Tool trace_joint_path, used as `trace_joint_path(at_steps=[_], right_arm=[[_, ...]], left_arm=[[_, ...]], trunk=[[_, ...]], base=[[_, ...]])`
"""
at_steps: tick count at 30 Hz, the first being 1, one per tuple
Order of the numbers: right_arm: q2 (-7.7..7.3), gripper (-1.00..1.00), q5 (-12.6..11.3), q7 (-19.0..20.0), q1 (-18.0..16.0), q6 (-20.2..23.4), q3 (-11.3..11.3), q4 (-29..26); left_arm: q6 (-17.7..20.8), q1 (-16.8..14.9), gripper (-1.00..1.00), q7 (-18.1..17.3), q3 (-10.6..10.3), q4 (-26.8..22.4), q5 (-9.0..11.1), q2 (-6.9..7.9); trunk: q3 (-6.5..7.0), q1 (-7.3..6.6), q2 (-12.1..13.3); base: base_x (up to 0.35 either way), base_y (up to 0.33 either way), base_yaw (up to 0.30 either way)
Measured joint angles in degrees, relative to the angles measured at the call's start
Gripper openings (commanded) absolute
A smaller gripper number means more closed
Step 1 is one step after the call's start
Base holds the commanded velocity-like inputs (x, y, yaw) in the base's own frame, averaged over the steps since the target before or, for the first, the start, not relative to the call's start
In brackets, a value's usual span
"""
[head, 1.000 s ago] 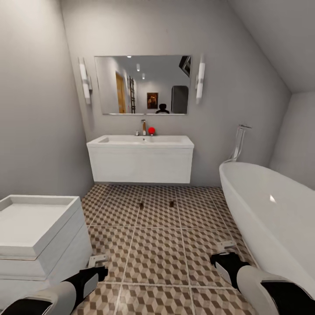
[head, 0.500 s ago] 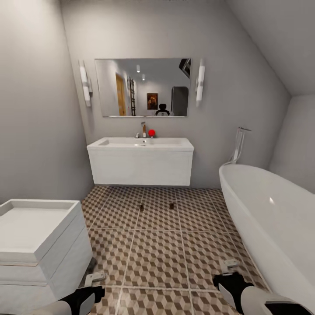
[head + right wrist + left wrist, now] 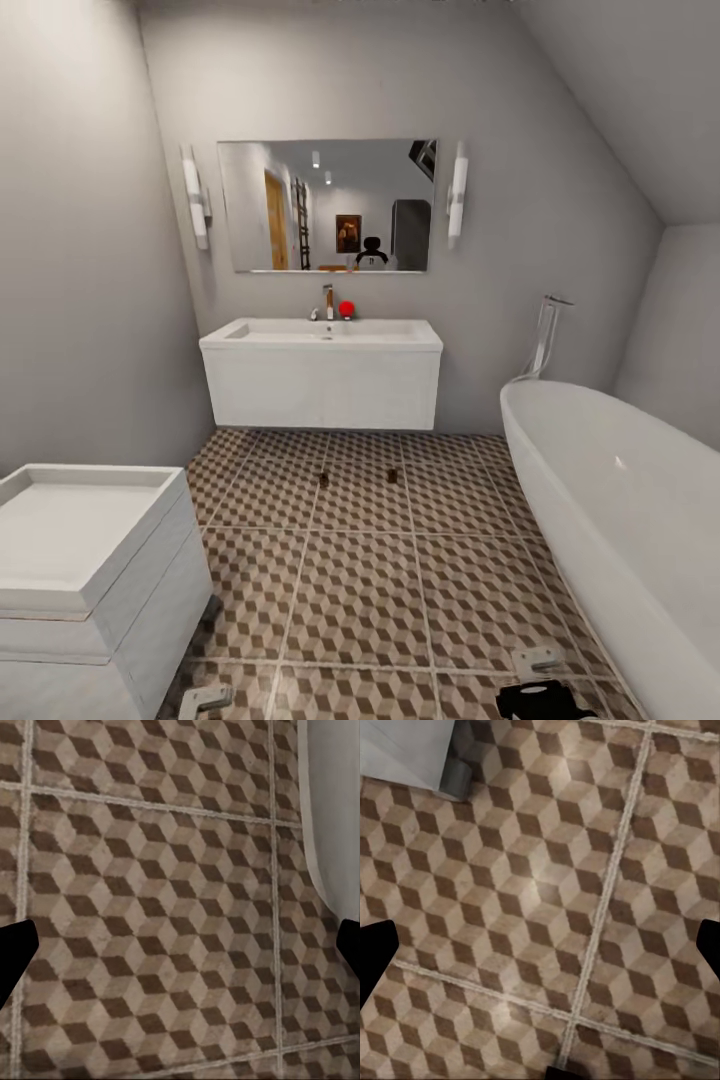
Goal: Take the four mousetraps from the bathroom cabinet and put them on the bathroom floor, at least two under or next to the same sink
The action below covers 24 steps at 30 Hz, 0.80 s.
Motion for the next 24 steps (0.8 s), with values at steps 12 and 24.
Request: trace_joint_path(at_steps=[12,24], right_arm=[[0.03,1.00,0.10,0.02,5.74,-0.35,0.02,-0.01],[0.02,1.00,0.00,0.02,12.24,-1.03,-0.01,-0.03]], left_arm=[[-0.02,4.96,1.00,-0.11,-0.01,0.00,-0.01,0.00],[-0.25,9.98,1.00,-0.43,0.00,0.00,-0.10,-0.28]], trunk=[[2.16,-2.64,4.81],[4.31,-5.27,9.63]], base=[[0.000,0.000,0.000],[0.000,0.000,0.000]])
